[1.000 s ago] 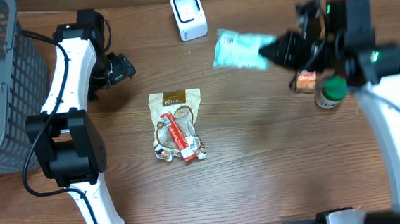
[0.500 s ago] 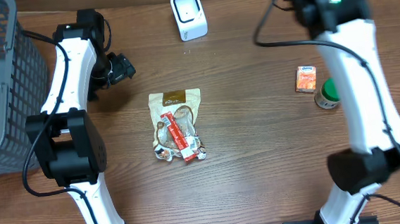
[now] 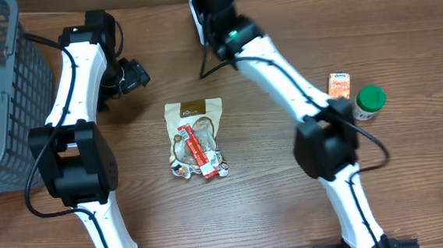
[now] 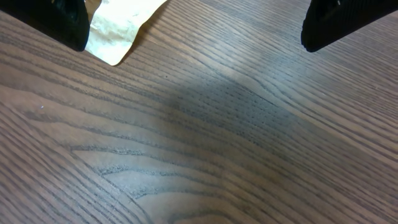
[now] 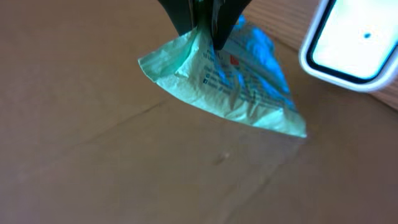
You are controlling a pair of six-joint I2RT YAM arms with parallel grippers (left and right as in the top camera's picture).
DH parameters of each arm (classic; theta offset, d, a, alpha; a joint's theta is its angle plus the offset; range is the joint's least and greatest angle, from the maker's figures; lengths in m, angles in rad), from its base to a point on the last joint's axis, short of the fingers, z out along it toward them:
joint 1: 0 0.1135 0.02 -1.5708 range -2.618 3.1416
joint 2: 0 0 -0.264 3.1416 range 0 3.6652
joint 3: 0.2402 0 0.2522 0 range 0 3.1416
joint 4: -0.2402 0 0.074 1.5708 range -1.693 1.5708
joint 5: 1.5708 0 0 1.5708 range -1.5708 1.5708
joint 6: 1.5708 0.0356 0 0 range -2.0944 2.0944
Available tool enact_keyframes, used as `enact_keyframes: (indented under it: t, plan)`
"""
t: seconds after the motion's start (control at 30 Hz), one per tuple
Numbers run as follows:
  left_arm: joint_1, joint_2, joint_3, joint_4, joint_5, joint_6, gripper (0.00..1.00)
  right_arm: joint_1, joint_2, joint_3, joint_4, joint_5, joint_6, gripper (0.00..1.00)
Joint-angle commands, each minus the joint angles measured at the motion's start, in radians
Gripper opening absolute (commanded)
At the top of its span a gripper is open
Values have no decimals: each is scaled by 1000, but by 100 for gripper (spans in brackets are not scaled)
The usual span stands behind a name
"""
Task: Scan the item barcode
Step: 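Lift the wipes pack and carry it up to the white scanner, then hold the wipes pack in front of the scanner, right gripper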
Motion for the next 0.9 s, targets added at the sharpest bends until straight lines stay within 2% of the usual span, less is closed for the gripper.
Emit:
enact_keyframes:
  t: [0.0,0.3,0.87]
  plan:
    - [-7,-15,16,0,-6,12,100,-3,55,12,91,178,-180,4]
    - [-7,-15,16,0,-6,12,100,8,144,12,110,186,-171,4]
    - [-7,-15,16,0,-6,12,100,44,151,1,40,146,-167,4]
